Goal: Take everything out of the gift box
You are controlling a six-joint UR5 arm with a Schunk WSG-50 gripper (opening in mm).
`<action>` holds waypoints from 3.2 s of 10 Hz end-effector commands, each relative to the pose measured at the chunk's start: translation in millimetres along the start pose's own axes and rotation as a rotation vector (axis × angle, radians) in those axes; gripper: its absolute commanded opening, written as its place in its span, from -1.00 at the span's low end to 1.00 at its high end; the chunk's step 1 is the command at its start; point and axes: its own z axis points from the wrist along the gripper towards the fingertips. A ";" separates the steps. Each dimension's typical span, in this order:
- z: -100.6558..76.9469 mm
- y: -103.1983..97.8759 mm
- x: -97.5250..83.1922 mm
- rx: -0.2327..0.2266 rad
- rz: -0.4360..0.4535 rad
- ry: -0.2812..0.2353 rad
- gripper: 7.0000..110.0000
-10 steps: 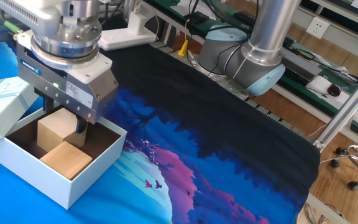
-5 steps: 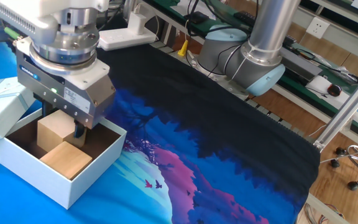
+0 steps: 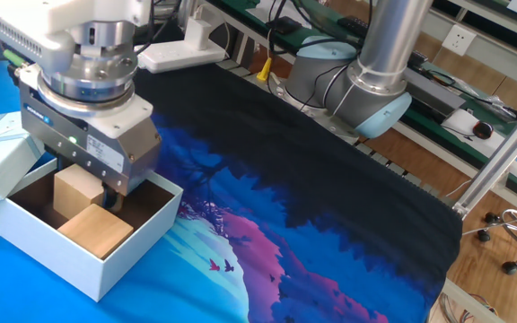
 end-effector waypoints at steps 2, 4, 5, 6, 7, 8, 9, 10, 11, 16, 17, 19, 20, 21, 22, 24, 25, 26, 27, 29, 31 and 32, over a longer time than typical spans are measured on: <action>-3.6 11.1 3.7 -0.041 0.044 -0.007 -1.00; -37.7 26.8 15.2 -0.118 0.019 0.016 -1.00; -53.9 36.5 18.6 -0.155 0.001 0.005 -1.00; -74.6 38.0 22.8 -0.150 -0.028 0.002 -1.00; -103.7 45.8 32.0 -0.118 -0.027 0.026 -1.00; -125.9 62.9 34.6 -0.109 -0.017 0.034 -1.00; -138.8 97.0 38.5 -0.146 0.023 0.033 -1.00; -133.9 128.0 34.2 -0.219 0.039 -0.025 -1.00; -121.3 149.0 37.1 -0.240 0.089 -0.047 -1.00; -44.4 177.0 26.0 -0.226 0.200 -0.094 -1.00; -31.8 172.4 29.6 -0.197 0.208 -0.089 -1.00; -10.0 158.7 25.9 -0.144 0.227 -0.092 -1.00; -6.0 148.6 23.7 -0.107 0.233 -0.093 -1.00; -3.6 135.5 23.1 -0.054 0.192 -0.102 -1.00; -9.4 153.0 22.1 -0.117 0.134 -0.111 -1.00; -24.8 166.0 27.0 -0.169 0.103 -0.093 -0.28; -24.3 166.9 27.9 -0.174 0.084 -0.090 0.57; -20.7 165.6 25.5 -0.171 0.076 -0.094 0.57; -19.2 167.2 23.4 -0.178 0.065 -0.099 0.57; -59.8 160.9 54.3 -0.167 0.128 0.013 0.57; -137.1 144.8 79.6 -0.234 0.073 0.053 0.57; -154.9 116.9 75.5 -0.210 0.001 0.047 0.57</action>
